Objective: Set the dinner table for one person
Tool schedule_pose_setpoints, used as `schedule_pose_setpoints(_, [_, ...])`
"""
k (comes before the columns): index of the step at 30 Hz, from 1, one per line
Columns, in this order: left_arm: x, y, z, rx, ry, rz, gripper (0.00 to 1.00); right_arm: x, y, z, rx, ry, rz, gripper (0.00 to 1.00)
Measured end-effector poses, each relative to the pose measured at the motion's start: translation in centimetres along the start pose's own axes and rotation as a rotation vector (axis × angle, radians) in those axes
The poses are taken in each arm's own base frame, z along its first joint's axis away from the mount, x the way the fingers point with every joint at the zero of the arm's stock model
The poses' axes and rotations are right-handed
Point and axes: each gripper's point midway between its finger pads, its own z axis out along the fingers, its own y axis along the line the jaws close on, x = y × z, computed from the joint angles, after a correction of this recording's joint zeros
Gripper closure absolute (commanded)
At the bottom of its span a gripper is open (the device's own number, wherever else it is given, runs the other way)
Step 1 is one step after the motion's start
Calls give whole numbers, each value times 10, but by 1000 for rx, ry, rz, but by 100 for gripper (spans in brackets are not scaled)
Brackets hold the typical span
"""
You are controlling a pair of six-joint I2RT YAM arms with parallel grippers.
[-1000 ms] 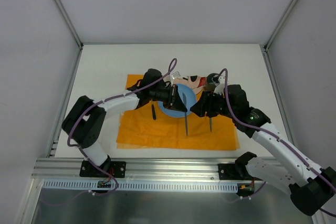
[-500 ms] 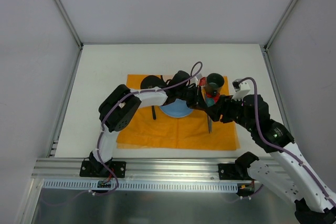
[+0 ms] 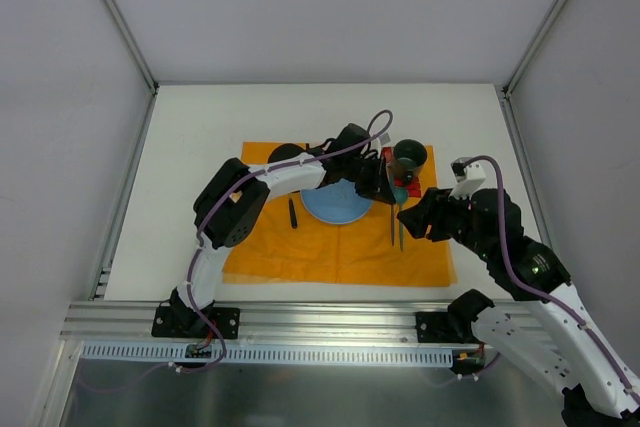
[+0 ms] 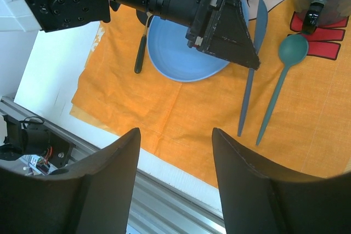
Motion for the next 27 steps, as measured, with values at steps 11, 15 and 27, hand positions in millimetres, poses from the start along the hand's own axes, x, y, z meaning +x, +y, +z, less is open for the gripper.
schedule_pose_setpoints(11, [22,34,-7,-150,77,10,100,1,-2,-2,6,-1,1,44])
schedule_pose_setpoints(15, [24,38,-8,-173,80,6,100,1,-2,-2,7,-1,2,45])
schedule_pose_setpoints(27, [22,41,-8,-190,67,7,100,1,-2,-2,7,-1,3,46])
